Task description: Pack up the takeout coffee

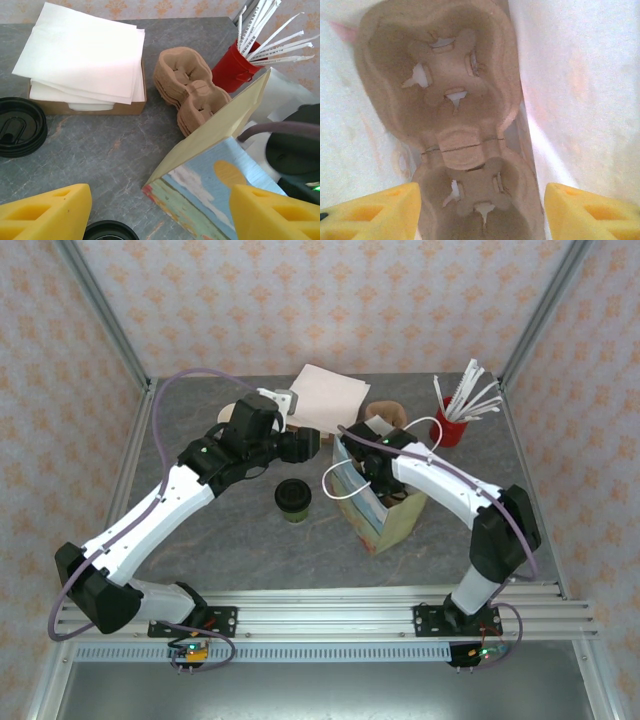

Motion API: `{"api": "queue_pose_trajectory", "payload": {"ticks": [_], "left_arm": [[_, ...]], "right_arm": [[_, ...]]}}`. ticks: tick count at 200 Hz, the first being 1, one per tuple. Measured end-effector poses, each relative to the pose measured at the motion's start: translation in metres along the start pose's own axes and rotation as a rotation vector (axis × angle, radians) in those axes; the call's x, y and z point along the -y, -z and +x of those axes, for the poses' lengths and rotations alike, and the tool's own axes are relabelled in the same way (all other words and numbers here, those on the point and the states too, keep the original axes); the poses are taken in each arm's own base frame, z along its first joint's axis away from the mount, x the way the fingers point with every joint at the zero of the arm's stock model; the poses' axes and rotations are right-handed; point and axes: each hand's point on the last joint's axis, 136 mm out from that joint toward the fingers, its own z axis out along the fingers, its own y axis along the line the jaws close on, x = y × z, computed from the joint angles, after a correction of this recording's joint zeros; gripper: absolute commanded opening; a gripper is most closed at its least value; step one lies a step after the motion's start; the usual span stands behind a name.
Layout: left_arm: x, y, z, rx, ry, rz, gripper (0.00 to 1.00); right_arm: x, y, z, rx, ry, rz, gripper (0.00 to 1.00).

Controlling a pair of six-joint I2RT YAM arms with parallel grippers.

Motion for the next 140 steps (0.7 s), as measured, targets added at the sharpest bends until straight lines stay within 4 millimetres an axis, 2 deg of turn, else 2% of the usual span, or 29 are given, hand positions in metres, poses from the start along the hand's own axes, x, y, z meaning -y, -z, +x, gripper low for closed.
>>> {"api": "queue_pose_trajectory", "payload": {"ticks": [60, 96, 140], "left_arm": [[-0.001, 0.000, 0.003, -0.005, 0.000, -0.002, 0.74], [-0.003, -0.001, 0.006, -0.014, -0.003, -0.007, 0.74], [-0.004, -0.001, 0.006, -0.011, -0.007, -0.014, 0.74]], "right_arm": [[0.011, 0.013, -0.002, -0.001, 0.003, 0.011, 0.69], [0.015, 0.032, -0.015, 0.054, -0.009, -0.003, 0.69], [0.019, 0.055, -0.018, 0.101, -0.014, -0.021, 0.68]]}}
